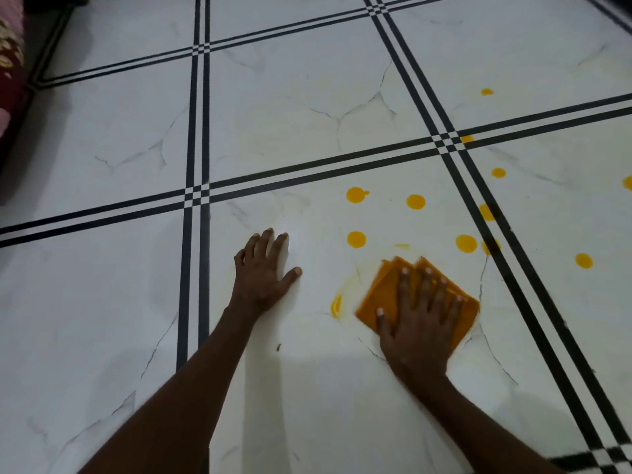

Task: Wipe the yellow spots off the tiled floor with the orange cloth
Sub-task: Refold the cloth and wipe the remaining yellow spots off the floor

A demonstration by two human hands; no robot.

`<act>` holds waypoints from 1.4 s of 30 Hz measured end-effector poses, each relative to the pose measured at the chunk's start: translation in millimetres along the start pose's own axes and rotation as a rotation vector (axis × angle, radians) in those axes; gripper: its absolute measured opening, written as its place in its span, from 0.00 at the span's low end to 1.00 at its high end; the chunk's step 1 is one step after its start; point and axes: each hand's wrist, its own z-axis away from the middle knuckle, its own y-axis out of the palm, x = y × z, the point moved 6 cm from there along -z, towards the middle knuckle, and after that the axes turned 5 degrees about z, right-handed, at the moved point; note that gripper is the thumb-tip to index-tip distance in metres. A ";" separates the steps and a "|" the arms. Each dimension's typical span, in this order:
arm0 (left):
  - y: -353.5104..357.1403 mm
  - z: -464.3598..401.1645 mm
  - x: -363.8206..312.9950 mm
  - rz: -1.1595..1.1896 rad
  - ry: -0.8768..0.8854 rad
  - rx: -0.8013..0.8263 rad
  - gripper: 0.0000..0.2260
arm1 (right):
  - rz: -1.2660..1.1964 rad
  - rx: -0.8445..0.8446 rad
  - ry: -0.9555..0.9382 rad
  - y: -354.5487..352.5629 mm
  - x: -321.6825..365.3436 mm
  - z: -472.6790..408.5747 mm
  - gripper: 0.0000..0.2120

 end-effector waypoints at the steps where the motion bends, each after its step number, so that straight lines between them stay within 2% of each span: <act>1: -2.4 -2.5 2.6 -0.011 0.016 -0.009 0.33 | 0.010 0.009 -0.111 2.4 11.1 -16.3 0.40; 3: -4.6 -10.3 6.8 -0.021 0.043 -0.024 0.30 | 0.032 0.020 -0.286 6.2 20.9 -66.9 0.38; 4: -4.7 -13.0 6.6 -0.016 0.043 -0.028 0.30 | 0.040 0.011 -0.292 6.3 14.3 -92.3 0.38; 6: -2.7 -14.5 4.9 0.010 0.015 -0.030 0.30 | 0.040 0.004 -0.196 2.3 -3.3 -113.7 0.37; 8: 1.0 -12.7 0.2 0.014 -0.011 -0.007 0.31 | 0.030 -0.020 -0.115 -1.7 1.2 -85.8 0.38; 9: -1.9 -12.2 -0.6 0.015 -0.025 0.012 0.32 | 0.036 -0.010 -0.116 -4.8 14.6 -62.1 0.38; 12: -10.6 -16.7 -0.2 0.015 -0.009 0.066 0.33 | 0.034 0.040 -0.276 3.0 47.1 -21.2 0.35; 15: -8.9 -13.2 7.0 0.019 0.021 0.070 0.33 | 0.035 0.045 -0.319 8.4 40.0 -68.9 0.32; 18: -0.7 -4.0 9.3 0.029 0.027 0.023 0.33 | 0.032 -0.003 -0.213 4.3 22.1 -133.3 0.33; 20: 1.9 -6.7 9.6 0.033 0.025 0.008 0.32 | 0.036 -0.025 -0.168 3.5 35.2 -161.1 0.33; 22: 1.5 -7.6 9.1 0.024 0.032 0.014 0.32 | 0.026 -0.031 -0.233 6.3 62.9 -158.6 0.33; 24: -4.2 -7.8 9.4 0.049 0.028 0.036 0.32 | 0.016 0.004 -0.362 10.9 89.0 -120.5 0.34; 26: -9.1 -6.5 8.1 0.068 0.019 0.062 0.31 | 0.014 0.027 -0.415 11.0 86.8 -67.7 0.34; 29: -12.5 -5.0 5.4 0.060 0.021 0.062 0.30 | 0.002 0.023 -0.413 5.8 48.1 -40.9 0.34; 32: -12.2 -5.2 5.9 0.032 0.014 0.044 0.31 | 0.045 -0.007 -0.277 1.5 18.4 -98.1 0.34; 35: -15.8 -4.4 19.9 0.015 -0.034 0.067 0.36 | 0.043 -0.001 -0.182 4.0 38.4 -129.0 0.34; 39: -26.0 -11.3 29.3 -0.036 -0.030 0.200 0.35 | 0.002 0.000 -0.424 14.2 103.0 -39.3 0.36; 42: -32.9 -17.4 20.8 -0.014 -0.076 0.254 0.31 | -0.031 0.026 -0.637 16.9 122.3 18.7 0.35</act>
